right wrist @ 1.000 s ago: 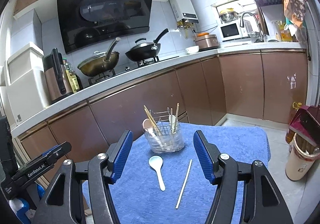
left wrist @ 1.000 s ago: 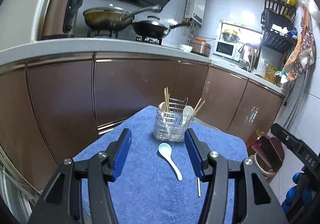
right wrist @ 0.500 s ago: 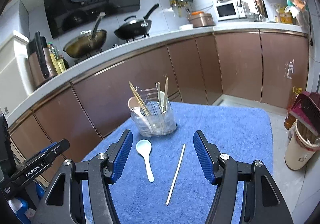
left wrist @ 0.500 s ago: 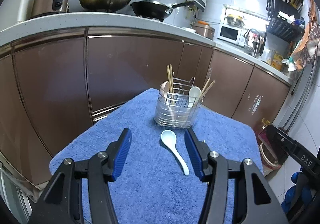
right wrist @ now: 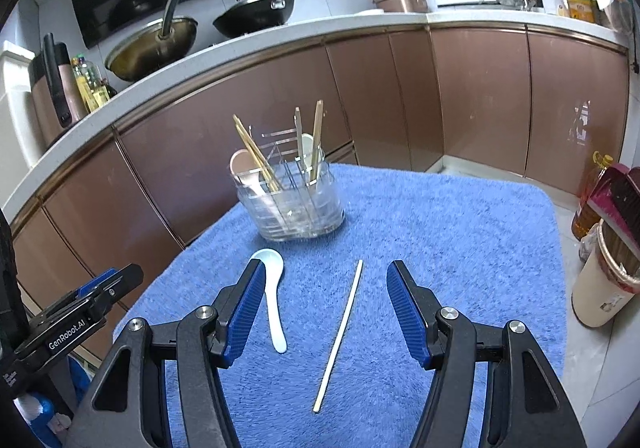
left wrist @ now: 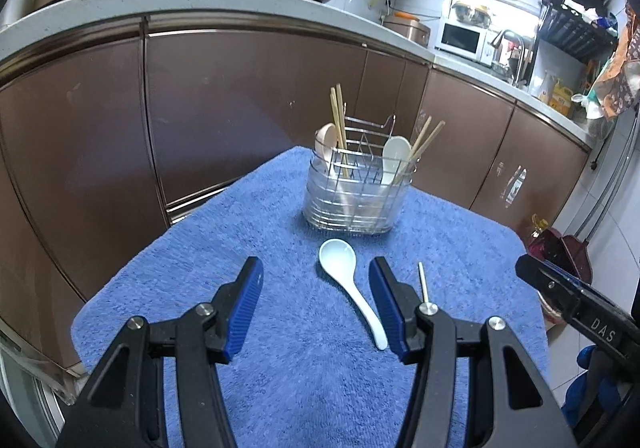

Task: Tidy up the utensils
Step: 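Lower the left tool and close it on the pale blue spoon while the right tool closes on the chopstick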

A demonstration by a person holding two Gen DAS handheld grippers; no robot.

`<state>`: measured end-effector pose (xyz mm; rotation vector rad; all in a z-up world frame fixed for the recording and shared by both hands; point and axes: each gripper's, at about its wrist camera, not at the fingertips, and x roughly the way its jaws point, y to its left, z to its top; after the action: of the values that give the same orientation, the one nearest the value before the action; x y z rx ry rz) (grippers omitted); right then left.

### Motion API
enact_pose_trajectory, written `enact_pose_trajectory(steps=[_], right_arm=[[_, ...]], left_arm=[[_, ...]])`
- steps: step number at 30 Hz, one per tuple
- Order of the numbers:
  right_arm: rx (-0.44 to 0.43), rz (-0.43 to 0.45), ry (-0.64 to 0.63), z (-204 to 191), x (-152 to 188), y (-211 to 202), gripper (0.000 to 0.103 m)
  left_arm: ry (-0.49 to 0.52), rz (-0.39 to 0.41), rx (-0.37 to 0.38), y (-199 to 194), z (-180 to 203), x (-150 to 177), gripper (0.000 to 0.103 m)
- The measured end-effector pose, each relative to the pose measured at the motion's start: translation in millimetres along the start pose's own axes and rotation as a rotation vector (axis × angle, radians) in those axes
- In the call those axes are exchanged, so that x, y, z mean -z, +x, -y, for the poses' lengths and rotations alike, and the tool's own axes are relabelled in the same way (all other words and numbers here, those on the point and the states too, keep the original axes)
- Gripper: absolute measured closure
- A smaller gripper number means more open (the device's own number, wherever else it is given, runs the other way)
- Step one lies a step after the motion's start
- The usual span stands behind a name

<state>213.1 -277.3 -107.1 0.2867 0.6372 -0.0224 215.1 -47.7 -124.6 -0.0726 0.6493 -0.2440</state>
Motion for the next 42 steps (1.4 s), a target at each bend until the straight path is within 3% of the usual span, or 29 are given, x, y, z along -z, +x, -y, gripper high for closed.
enact_pose_trajectory(steps=[7,13,26,31,42], right_arm=[[0.004,-0.053,-0.011,3.3,4.0,27.0,0.041],[0.006,-0.114,-0.027,10.9,3.2,51.9,0.041],[-0.078,-0.436,-0.009,31.1,-9.1,147.1,0.065],[-0.053,-0.505,-0.048,29.1,-13.3,168.8,0.075],[-0.001,-0.595,-0.123,19.8,-19.8,203.3,0.085]], left_arm=[[-0.001,-0.049,0.004,30.5,-0.2,3.0,0.05],[-0.052,-0.135,0.05,68.0,-13.4,0.8,0.05],[-0.181,-0.366,0.211,162.7,-35.9,-12.5,0.051],[-0.224,-0.439,0.245,191.4,-41.8,-13.0,0.067],[-0.237,-0.502,0.275,218.8,-43.4,-13.7,0.078]])
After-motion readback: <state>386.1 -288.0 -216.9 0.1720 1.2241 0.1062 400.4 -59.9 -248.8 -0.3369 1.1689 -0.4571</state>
